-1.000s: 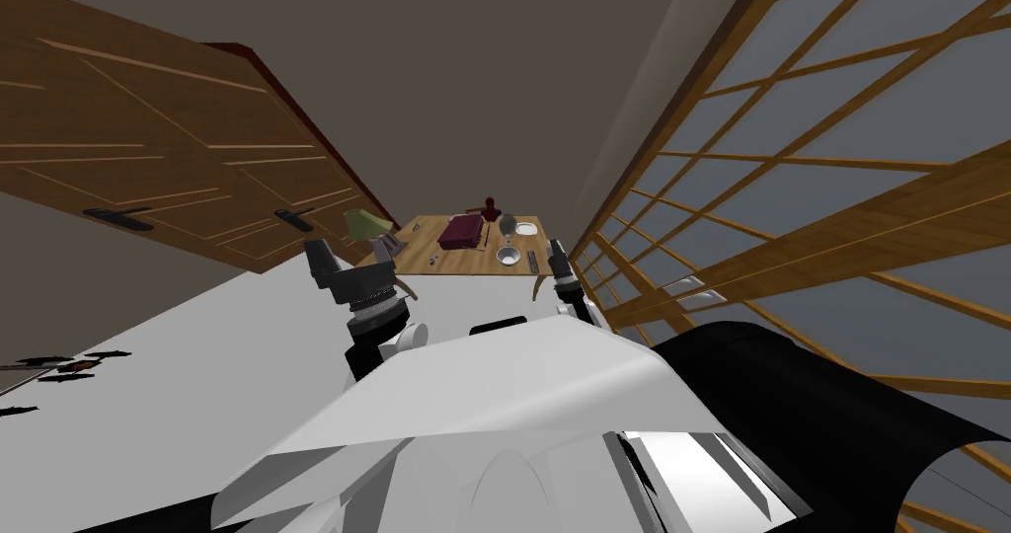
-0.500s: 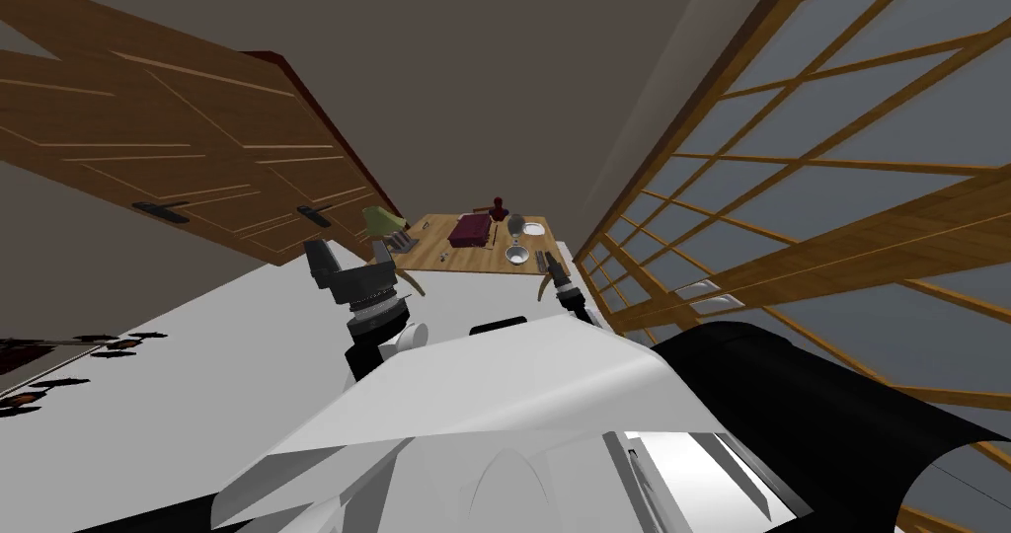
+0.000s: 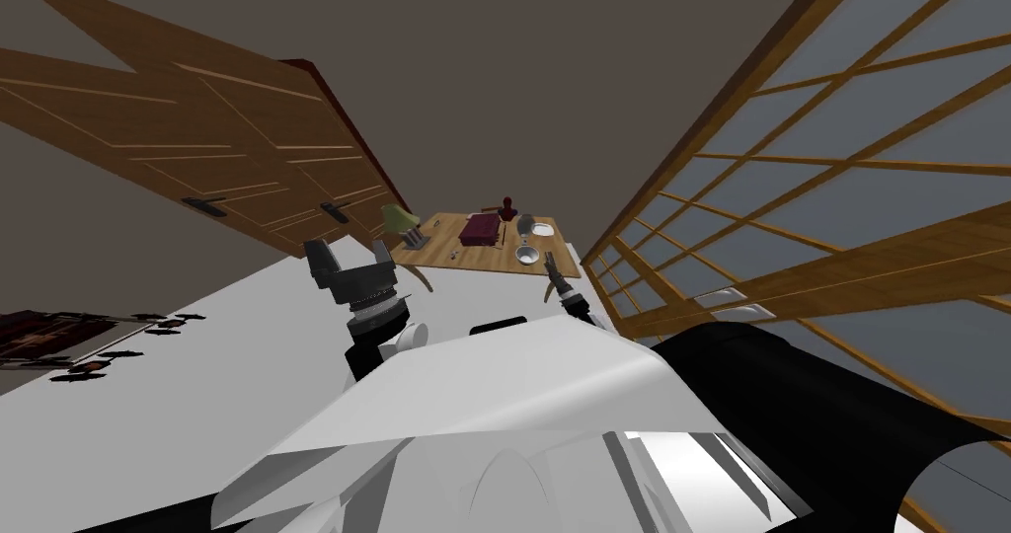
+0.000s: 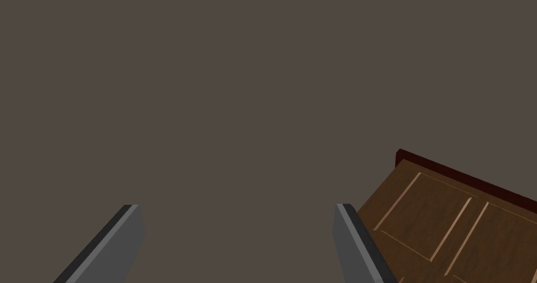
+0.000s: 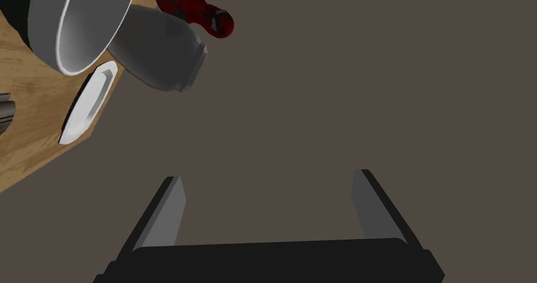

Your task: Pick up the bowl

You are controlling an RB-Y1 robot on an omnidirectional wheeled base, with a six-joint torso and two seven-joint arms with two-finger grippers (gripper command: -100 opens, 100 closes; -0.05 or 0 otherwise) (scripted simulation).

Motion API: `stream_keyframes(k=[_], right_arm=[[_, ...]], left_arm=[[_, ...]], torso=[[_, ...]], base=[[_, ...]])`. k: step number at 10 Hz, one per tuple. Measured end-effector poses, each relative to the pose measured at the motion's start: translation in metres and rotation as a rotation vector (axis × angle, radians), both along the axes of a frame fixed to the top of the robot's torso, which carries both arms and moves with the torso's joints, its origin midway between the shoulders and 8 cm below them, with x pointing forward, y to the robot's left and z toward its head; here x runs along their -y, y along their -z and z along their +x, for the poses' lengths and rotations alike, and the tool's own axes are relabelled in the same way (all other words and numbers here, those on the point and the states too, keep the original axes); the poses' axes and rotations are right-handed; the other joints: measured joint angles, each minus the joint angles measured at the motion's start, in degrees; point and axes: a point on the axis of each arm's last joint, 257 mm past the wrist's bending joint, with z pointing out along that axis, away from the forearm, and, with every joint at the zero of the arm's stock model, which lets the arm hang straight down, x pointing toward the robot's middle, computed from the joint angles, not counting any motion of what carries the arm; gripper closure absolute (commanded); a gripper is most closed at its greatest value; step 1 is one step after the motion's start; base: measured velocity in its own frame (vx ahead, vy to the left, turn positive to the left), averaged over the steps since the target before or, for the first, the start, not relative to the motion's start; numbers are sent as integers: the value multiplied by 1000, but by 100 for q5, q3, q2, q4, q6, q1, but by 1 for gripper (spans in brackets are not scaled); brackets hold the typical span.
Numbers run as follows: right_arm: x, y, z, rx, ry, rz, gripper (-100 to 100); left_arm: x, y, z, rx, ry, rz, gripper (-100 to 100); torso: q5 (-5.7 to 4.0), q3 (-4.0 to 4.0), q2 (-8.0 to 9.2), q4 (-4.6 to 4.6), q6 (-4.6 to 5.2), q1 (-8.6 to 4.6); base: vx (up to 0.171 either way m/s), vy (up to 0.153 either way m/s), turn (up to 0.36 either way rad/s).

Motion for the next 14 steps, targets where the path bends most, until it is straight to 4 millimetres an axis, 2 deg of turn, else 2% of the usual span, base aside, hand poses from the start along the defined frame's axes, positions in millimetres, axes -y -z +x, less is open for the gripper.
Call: stream_keyframes(k=[2, 5, 9, 11, 14], right_arm=[[10, 45, -14, -96, -9, -99, -100], [36, 88, -36, -214, -12, -201, -100], [56, 125, -59, -309, -15, -275, -100], [70, 159, -86, -393, -35, -367, -100], [96, 184, -109, -487, -43, -444, -100]], left_arm=[[0, 0, 0, 0, 0, 0, 0], [0, 0, 0, 0, 0, 0, 0], [0, 0, 0, 0, 0, 0, 0], [0, 0, 0, 0, 0, 0, 0], [0, 0, 0, 0, 0, 0, 0]], torso=[[5, -6, -12, -2, -4, 29], [3, -8, -14, -3, 0, 10], [-3, 0, 0, 0, 1, -22], [3, -11, -21, -3, -4, 14], [0, -5, -9, -1, -3, -4]], base=[[50, 177, 162], [46, 110, 70], [30, 77, 115], [98, 150, 209], [50, 79, 90]])
